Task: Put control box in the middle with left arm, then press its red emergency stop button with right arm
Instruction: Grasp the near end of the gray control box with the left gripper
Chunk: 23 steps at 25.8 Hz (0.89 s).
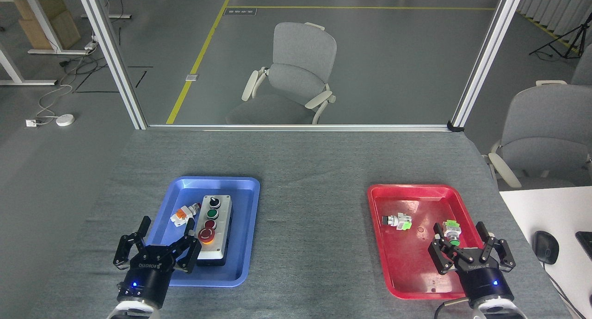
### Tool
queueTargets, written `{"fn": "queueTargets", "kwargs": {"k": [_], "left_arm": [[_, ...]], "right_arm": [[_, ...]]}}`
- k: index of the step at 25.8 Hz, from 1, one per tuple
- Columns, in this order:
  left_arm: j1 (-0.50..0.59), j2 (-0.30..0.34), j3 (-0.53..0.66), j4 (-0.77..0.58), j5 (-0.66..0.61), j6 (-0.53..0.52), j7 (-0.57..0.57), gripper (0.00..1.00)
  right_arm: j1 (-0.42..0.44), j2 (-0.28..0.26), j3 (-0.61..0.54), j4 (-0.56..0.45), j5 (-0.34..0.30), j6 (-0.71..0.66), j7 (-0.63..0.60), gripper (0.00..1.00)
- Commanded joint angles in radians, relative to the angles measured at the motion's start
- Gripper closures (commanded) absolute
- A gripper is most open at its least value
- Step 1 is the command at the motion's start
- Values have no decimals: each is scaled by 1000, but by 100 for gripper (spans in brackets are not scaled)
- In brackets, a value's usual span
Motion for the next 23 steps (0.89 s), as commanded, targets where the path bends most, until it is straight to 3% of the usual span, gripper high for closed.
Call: {"fn": "queueTargets", "kwargs": {"k": [1, 7, 13, 23], "left_arm": [[-5, -6, -9, 56, -6, 6, 8, 1], [-16, -17, -82, 180, -104, 66, 60, 1], [-62, -22, -144, 283, -104, 106, 117, 2], [-119, -52, -150, 391, -98, 103, 131, 2]], "right_arm": [[0, 1, 0, 1, -1, 0, 0, 1], [0, 1, 0, 1, 1, 0, 0, 1], [-2, 1, 0, 4, -1, 2, 0, 1], [-2, 3, 0, 6, -2, 2, 0, 1]]}}
